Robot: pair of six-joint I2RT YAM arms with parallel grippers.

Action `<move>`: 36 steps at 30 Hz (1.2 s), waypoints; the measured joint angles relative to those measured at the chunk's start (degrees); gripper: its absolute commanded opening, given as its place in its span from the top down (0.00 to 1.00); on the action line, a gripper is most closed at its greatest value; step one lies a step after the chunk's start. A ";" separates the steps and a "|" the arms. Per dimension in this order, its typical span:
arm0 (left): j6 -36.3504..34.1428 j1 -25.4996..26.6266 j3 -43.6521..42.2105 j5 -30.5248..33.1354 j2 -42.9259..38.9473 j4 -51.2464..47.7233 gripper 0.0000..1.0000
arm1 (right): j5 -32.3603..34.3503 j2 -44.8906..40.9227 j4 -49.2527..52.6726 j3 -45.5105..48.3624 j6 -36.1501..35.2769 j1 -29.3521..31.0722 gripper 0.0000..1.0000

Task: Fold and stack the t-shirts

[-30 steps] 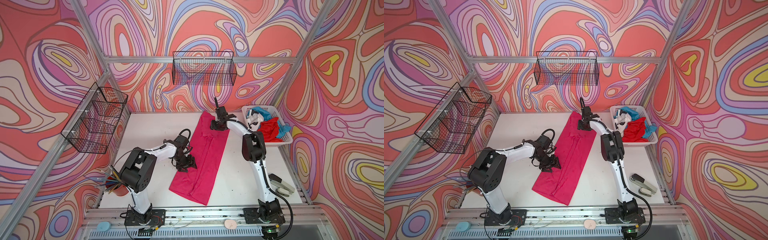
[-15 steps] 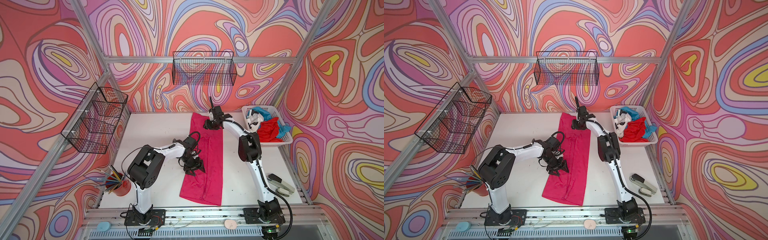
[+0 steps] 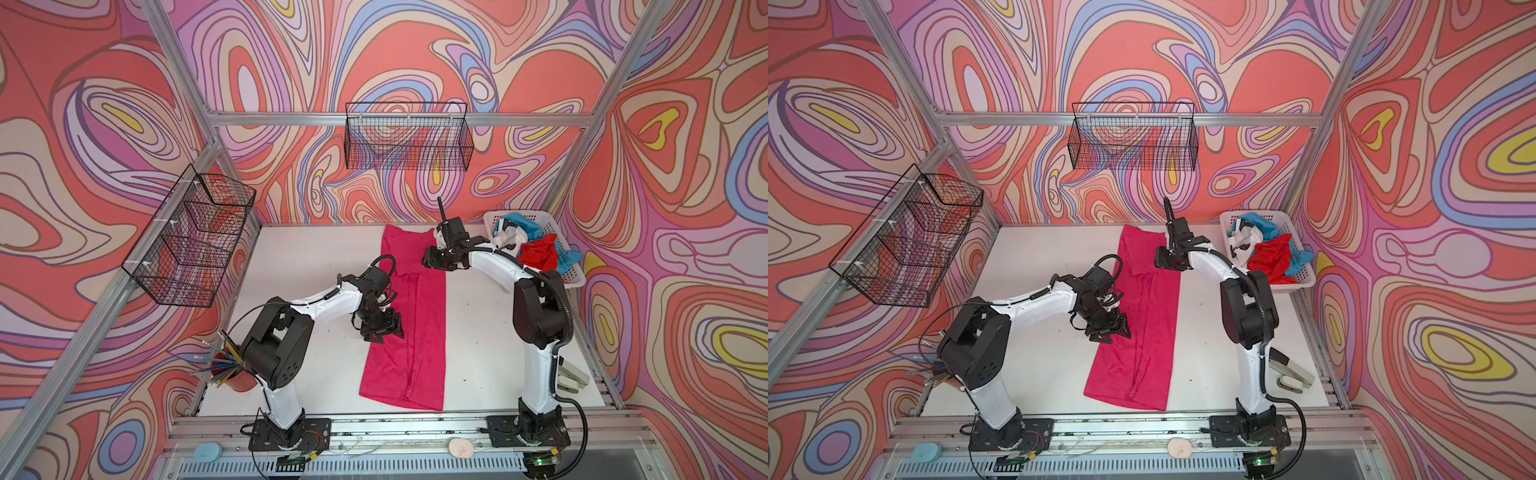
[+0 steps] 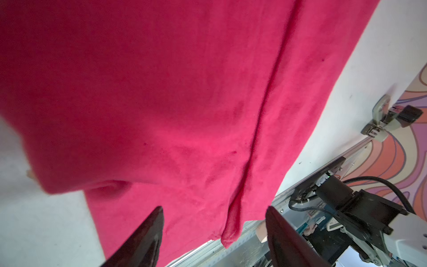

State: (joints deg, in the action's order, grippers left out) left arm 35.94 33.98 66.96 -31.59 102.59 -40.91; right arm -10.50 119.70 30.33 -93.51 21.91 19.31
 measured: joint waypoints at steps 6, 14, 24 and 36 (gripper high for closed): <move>-0.61 0.00 -3.34 0.66 0.31 -0.09 0.29 | 0.09 5.51 -2.56 1.36 0.22 0.00 0.42; 0.22 -0.39 -5.60 2.36 -2.05 0.00 0.28 | 0.70 10.27 -3.06 -5.81 -0.42 0.00 0.42; 3.15 0.66 -13.97 3.28 -11.58 0.68 0.31 | 0.48 -3.93 2.19 8.61 0.04 0.11 0.41; 7.28 4.94 -23.65 3.19 -16.26 4.35 0.34 | -4.13 -40.65 8.31 49.46 15.28 14.97 0.43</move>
State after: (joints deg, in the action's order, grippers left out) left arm 43.22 38.92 43.31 -28.40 86.32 -36.56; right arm -14.63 79.05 38.63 -44.05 37.19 34.28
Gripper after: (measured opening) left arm 0.674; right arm 0.577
